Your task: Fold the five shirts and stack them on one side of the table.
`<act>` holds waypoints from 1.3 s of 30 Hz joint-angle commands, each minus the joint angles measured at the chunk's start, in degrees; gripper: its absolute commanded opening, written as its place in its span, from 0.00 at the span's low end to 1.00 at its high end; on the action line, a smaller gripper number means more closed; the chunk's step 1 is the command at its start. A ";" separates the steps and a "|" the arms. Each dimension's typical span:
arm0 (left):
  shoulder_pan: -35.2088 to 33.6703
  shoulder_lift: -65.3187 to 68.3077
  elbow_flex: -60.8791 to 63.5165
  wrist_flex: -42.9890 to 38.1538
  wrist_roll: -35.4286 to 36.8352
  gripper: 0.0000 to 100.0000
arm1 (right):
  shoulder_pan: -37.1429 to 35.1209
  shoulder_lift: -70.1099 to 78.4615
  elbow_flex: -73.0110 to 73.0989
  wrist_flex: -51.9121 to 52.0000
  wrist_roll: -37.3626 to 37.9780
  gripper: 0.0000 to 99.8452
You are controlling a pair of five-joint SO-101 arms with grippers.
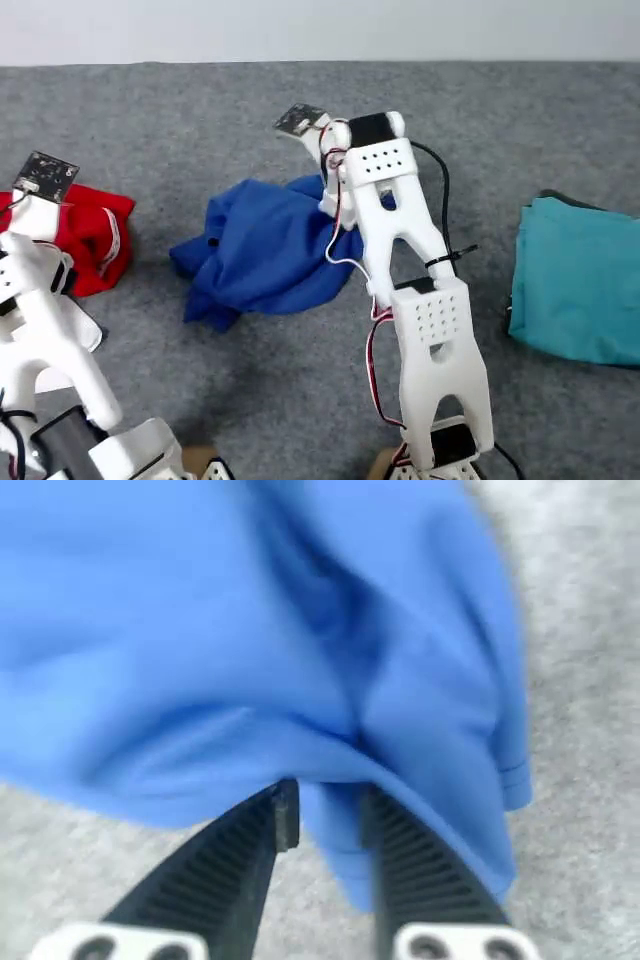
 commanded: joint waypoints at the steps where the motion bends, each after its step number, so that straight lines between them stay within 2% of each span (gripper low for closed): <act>1: 0.09 -0.09 -2.15 -1.32 -0.18 0.18 | -0.40 -12.44 9.93 2.51 0.44 0.20; 10: 1.76 -0.09 -1.89 -1.32 -0.09 0.18 | -2.77 -28.70 36.04 2.33 0.44 0.20; 15: 4.22 -0.09 -1.89 -1.23 0.09 0.18 | -7.87 -26.68 40.44 1.27 0.18 0.20; 18: 5.01 -0.09 -2.07 -1.23 1.93 0.18 | -8.40 -21.85 39.38 -4.00 0.18 0.20; 21: 5.01 -0.09 -2.07 -1.23 2.02 0.18 | -8.22 -16.13 34.11 -9.63 0.26 0.20; 25: 4.84 -0.09 -1.80 -0.97 2.02 0.18 | -8.48 -7.08 20.22 -12.18 0.35 0.19; 29: 4.66 -0.09 -1.80 -0.97 2.02 0.18 | -8.48 2.51 2.37 -11.91 0.44 0.15; 34: 4.66 -0.09 -1.71 -0.97 2.02 0.18 | -8.66 9.89 -18.37 -11.74 0.44 0.14; 39: 4.66 -0.09 -1.71 -0.97 2.02 0.18 | -9.27 14.02 -27.69 -5.76 0.44 0.14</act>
